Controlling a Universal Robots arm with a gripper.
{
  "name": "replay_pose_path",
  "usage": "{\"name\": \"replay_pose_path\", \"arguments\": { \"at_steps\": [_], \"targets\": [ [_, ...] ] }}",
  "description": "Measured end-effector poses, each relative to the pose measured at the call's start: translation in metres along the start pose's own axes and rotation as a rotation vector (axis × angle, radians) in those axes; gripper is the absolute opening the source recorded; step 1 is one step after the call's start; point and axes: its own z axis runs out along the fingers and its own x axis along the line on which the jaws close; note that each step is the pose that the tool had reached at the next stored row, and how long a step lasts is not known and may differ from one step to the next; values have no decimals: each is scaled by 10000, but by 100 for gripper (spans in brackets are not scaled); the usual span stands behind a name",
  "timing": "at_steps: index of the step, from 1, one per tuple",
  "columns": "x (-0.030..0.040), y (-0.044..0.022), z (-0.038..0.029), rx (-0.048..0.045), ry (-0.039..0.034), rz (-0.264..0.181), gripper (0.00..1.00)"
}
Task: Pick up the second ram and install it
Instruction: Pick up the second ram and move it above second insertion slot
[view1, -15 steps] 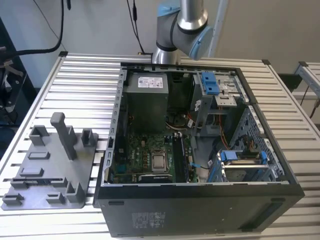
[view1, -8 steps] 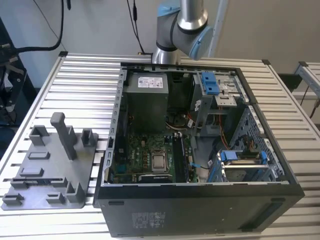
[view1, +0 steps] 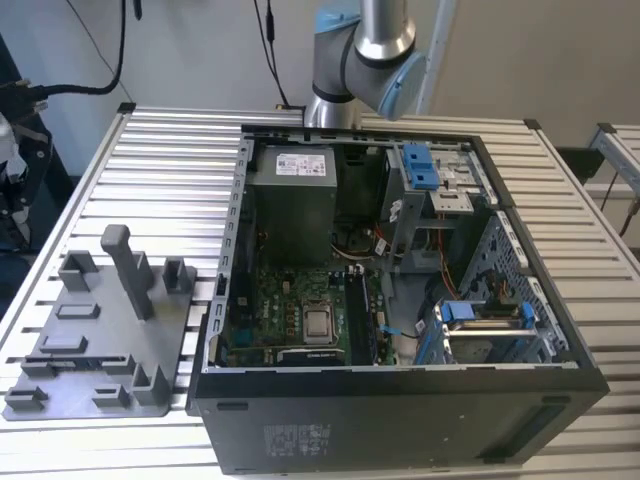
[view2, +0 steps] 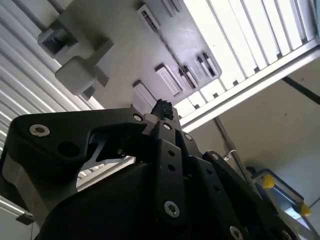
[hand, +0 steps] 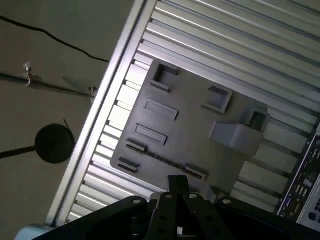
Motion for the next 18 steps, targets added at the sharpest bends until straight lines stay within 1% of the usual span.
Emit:
{"name": "replay_pose_path", "arguments": {
  "at_steps": [6, 18],
  "targets": [
    [0, 0, 1, 29, 39, -1085, 11],
    [0, 0, 6, 96, 90, -3183, 11]
  ]
}}
